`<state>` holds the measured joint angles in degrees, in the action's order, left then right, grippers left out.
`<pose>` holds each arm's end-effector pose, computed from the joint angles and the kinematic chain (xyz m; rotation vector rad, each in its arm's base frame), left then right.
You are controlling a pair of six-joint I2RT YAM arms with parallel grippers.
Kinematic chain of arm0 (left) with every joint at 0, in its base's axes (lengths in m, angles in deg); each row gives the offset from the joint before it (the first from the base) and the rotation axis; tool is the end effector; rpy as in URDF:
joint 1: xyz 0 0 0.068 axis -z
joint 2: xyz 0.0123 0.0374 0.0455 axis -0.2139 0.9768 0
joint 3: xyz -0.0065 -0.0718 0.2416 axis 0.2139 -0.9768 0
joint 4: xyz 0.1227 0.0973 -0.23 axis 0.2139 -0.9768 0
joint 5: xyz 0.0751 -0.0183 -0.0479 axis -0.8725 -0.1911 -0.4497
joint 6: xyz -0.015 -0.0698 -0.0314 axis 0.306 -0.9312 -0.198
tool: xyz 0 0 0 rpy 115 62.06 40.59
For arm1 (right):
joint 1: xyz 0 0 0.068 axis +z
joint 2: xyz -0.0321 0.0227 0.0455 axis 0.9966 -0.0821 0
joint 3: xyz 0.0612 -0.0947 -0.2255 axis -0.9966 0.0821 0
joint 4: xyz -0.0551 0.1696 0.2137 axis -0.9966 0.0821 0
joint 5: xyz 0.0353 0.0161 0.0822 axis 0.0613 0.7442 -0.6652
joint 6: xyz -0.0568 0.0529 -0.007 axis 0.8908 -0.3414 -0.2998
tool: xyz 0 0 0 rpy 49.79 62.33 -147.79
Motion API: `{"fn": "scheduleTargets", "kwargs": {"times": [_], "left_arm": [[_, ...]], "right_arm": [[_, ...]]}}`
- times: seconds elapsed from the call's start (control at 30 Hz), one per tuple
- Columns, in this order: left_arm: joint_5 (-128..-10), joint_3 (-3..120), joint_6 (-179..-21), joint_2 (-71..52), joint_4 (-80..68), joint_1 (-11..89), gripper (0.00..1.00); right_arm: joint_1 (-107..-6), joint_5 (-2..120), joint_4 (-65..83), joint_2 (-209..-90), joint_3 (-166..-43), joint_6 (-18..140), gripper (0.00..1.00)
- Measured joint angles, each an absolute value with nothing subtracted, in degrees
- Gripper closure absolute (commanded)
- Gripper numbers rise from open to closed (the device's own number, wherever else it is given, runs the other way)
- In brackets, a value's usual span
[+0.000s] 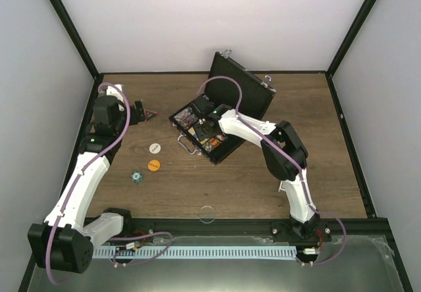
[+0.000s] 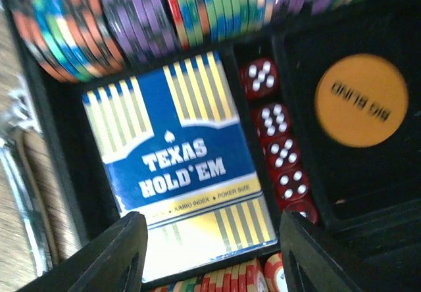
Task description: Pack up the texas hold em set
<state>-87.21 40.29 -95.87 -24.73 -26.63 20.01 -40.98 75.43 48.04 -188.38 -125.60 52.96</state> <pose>0.2927 -0.0277 0.2954 -0.1092 1.9952 0.0054 0.3443 0.3215 0.1511 -0.6270 2.5697 0.1350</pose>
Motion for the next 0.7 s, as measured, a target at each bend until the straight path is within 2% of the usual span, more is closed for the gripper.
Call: {"fn": "scheduleTargets", "kwargs": {"times": [0.33, 0.5, 0.7], "left_arm": [[-87.21, 40.29, -95.87, -24.73, -26.63, 20.01, 0.00], [-87.43, 40.29, -95.87, -24.73, -26.63, 20.01, 0.00], [-87.41, 39.96, -97.88, -24.71, -26.70, 20.14, 0.00]], "right_arm": [[-42.46, 71.67, 45.61, -189.37, -120.81, 50.51, 0.45], [-42.46, 71.23, 45.29, -189.21, -120.81, 50.36, 0.39], [-42.48, 71.06, 45.02, -183.49, -118.76, 50.25, 0.25]]}}
